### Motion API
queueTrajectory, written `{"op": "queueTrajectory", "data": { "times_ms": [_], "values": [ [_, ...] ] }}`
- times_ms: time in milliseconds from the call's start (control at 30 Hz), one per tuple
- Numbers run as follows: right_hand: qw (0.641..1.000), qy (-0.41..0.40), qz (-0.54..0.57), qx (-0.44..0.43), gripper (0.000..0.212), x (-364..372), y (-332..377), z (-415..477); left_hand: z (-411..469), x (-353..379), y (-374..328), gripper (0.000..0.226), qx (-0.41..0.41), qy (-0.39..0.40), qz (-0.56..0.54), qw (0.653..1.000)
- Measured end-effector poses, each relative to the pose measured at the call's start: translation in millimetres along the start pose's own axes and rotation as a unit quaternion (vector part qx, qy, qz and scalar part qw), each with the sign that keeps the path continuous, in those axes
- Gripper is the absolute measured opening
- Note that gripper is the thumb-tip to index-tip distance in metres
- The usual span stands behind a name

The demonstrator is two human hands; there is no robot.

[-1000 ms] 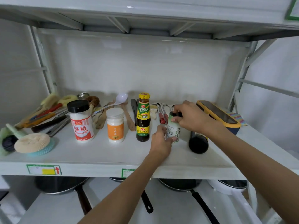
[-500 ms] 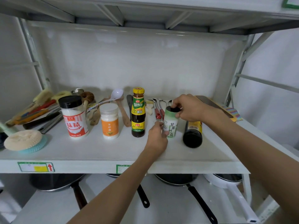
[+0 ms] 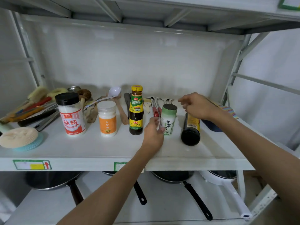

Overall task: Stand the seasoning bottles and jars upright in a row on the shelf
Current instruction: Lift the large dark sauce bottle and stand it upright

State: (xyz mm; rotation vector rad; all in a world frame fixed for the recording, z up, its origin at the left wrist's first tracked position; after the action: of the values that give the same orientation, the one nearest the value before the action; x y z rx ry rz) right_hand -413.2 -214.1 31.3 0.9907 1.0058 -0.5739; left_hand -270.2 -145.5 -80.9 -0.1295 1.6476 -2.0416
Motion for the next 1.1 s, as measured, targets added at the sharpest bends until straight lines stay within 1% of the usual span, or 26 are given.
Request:
{"op": "queueTrajectory", "data": {
  "times_ms": [67, 133, 233, 300, 367, 433, 500, 600, 633, 700, 800, 900, 967, 1067, 1100],
  "values": [
    [0.998, -0.02, -0.002, 0.053, 0.038, -2, -20, 3, -9, -8, -12, 0.036, 0.062, -0.054, -0.016, 0.996],
    [0.995, -0.031, 0.001, 0.091, 0.032, -4, -37, 5, -25, -10, -26, 0.029, 0.131, -0.08, -0.012, 0.988],
    [0.988, -0.031, 0.037, 0.146, 0.03, -2, -53, 7, -50, 3, -41, 0.026, 0.165, -0.04, 0.021, 0.985],
    [0.981, -0.019, 0.044, 0.185, 0.028, 3, -54, 3, -59, 18, -42, 0.038, 0.143, 0.004, 0.05, 0.988],
    [0.974, -0.011, 0.047, 0.22, 0.026, 7, -53, 0, -61, 33, -40, 0.055, 0.096, 0.039, 0.078, 0.992],
    [0.968, -0.012, 0.055, 0.244, 0.033, 11, -56, 4, -59, 45, -39, 0.066, 0.064, 0.052, 0.095, 0.992],
    [0.963, -0.004, 0.064, 0.261, 0.044, 16, -57, 8, -56, 54, -39, 0.068, 0.036, 0.058, 0.104, 0.992],
    [0.95, 0.036, 0.084, 0.298, 0.062, 29, -62, 11, -54, 65, -33, 0.059, 0.0, 0.059, 0.111, 0.992],
    [0.948, 0.04, 0.084, 0.303, 0.065, 33, -64, 12, -53, 66, -32, 0.054, -0.004, 0.055, 0.113, 0.992],
    [0.951, 0.02, 0.084, 0.298, 0.065, 38, -68, 14, -52, 69, -30, 0.052, -0.006, 0.053, 0.107, 0.993],
    [0.946, -0.029, 0.132, 0.294, 0.064, 42, -73, 14, -50, 70, -29, 0.06, -0.006, 0.054, 0.095, 0.994],
    [0.943, -0.058, 0.183, 0.272, 0.063, 43, -73, 10, -51, 70, -28, 0.066, -0.005, 0.064, 0.084, 0.994],
    [0.934, -0.089, 0.223, 0.265, 0.059, 40, -71, 5, -52, 71, -29, 0.058, 0.013, 0.077, 0.075, 0.994],
    [0.917, -0.16, 0.276, 0.241, 0.042, 33, -66, -4, -52, 70, -28, 0.045, 0.044, 0.082, 0.057, 0.994],
    [0.915, -0.179, 0.278, 0.231, 0.044, 31, -64, -7, -52, 69, -28, 0.044, 0.045, 0.083, 0.052, 0.994]
  ]
}}
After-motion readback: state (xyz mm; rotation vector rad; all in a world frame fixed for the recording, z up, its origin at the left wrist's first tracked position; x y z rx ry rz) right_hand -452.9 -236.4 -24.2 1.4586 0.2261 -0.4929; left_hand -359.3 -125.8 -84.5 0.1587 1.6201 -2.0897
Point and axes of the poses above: each hand's wrist, its own z-axis towards the middle knuckle, its own x-axis out of the palm, y = z × x, the point moved 5 cm from there along z, towards the middle knuckle, and after that the axes turned 3 degrees about -z, right-handed, at the moved point
